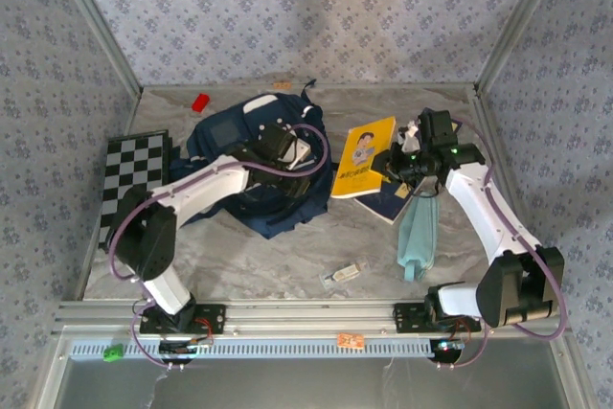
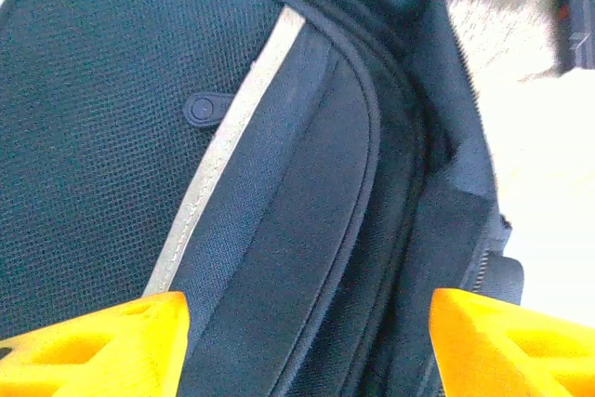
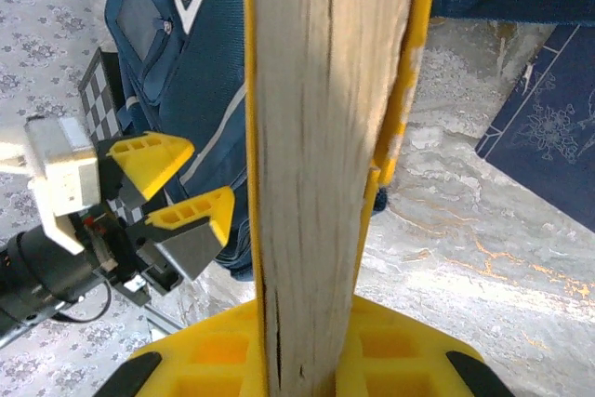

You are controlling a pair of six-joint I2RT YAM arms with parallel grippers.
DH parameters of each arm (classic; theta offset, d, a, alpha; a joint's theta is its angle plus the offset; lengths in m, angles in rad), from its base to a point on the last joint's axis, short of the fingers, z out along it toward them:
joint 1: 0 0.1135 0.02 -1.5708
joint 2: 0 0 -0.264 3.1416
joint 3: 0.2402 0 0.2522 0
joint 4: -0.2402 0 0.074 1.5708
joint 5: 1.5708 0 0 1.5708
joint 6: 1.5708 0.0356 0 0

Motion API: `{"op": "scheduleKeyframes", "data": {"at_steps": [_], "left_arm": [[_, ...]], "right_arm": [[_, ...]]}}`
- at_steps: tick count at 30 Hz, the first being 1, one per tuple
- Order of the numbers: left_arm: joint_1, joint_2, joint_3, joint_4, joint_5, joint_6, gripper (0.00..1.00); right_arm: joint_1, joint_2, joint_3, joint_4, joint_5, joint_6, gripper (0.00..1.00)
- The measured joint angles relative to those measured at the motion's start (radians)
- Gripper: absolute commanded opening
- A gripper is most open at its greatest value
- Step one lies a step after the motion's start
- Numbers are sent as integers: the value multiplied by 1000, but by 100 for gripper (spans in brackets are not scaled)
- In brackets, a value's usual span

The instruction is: Pack the student bag

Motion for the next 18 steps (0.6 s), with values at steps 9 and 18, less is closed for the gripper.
{"op": "scheduleKeyframes", "data": {"at_steps": [9,18], "left_arm": [[0,161,111,-71,8,62,70],[0,212,150,-90,-5,111,33]], "right_arm": [[-13,-3,-2,0,-11,-9,0],[-23,-3,-8,0,-18,-12,0]]}}
